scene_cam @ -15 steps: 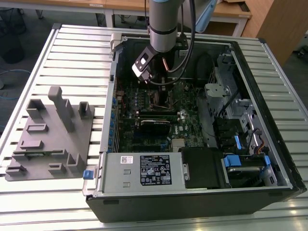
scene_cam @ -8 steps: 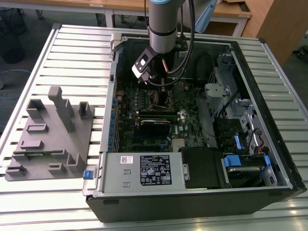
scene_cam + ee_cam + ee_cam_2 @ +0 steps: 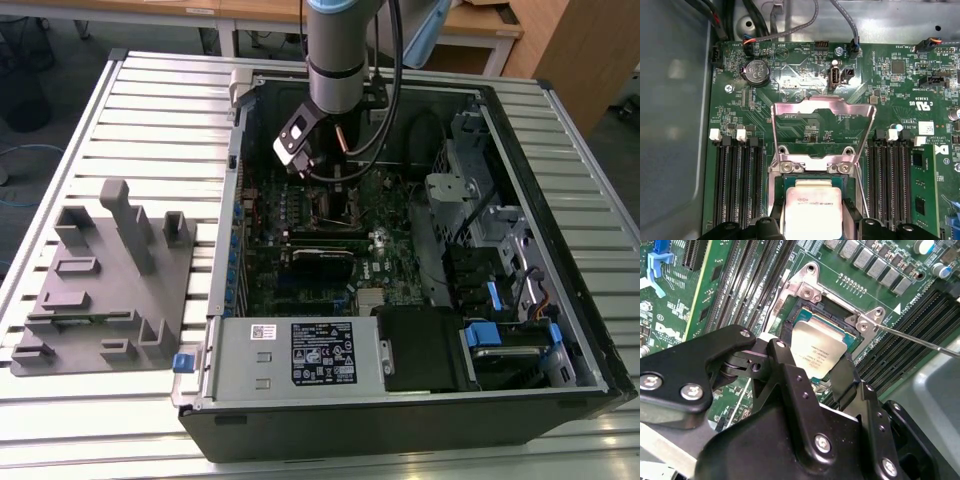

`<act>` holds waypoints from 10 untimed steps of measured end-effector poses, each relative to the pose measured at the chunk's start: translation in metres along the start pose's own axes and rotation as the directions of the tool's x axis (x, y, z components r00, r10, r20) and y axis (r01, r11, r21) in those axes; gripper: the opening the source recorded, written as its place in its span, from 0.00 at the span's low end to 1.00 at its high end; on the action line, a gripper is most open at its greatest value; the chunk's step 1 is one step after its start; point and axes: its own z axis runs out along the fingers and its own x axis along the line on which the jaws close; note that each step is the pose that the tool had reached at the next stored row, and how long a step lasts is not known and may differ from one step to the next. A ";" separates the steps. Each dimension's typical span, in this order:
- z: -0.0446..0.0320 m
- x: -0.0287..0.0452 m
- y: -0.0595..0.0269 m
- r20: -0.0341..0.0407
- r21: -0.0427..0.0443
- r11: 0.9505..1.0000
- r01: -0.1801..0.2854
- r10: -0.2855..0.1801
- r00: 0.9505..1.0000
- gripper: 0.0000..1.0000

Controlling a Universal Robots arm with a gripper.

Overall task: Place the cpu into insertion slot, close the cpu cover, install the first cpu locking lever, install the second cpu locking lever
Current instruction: 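Place the cpu into insertion slot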

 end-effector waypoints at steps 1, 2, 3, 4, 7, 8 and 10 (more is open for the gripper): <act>0.0000 0.0000 -0.0002 0.000 0.000 1.000 0.000 0.000 1.000 0.54; 0.0001 0.0001 -0.0005 0.000 -0.001 1.000 0.000 0.000 1.000 0.54; 0.0001 0.0001 -0.0009 0.000 -0.001 1.000 0.000 0.000 1.000 0.54; 0.0001 0.0001 -0.0013 0.000 -0.002 1.000 0.000 0.000 1.000 0.54; 0.0001 0.0001 -0.0025 0.000 -0.002 1.000 0.000 0.000 1.000 0.54; 0.0001 0.0001 -0.0029 0.000 -0.003 1.000 0.000 0.000 1.000 0.54; 0.0004 0.0000 -0.0032 0.000 -0.003 1.000 0.000 0.000 1.000 0.54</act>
